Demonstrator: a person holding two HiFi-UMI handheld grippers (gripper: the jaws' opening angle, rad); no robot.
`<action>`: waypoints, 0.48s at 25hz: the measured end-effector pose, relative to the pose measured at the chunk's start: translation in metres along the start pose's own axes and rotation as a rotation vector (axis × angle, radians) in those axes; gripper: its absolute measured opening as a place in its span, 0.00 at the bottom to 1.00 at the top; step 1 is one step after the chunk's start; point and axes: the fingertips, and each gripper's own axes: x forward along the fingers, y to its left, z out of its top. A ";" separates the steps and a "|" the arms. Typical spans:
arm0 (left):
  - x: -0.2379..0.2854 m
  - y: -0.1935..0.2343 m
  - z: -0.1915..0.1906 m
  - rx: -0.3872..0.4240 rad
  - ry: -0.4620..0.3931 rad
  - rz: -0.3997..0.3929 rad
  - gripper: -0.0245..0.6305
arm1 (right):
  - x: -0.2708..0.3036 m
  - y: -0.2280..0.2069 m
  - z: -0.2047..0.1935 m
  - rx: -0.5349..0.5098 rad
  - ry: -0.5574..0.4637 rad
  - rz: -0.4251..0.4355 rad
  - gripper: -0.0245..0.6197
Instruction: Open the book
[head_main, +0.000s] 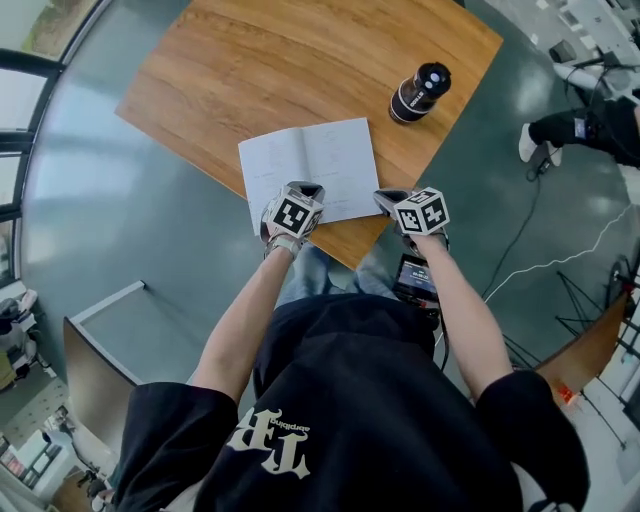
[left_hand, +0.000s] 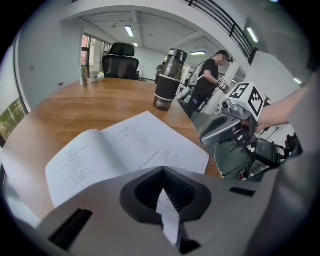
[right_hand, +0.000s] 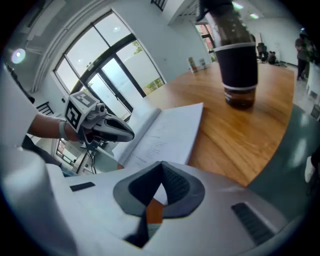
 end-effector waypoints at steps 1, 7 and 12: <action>0.008 -0.009 0.008 0.016 0.003 -0.012 0.05 | -0.009 -0.008 -0.002 0.017 -0.015 -0.010 0.02; 0.046 -0.063 0.053 0.125 0.016 -0.057 0.05 | -0.055 -0.046 -0.026 0.081 -0.061 -0.056 0.02; 0.086 -0.093 0.048 0.142 0.095 -0.100 0.05 | -0.080 -0.068 -0.038 0.119 -0.096 -0.066 0.02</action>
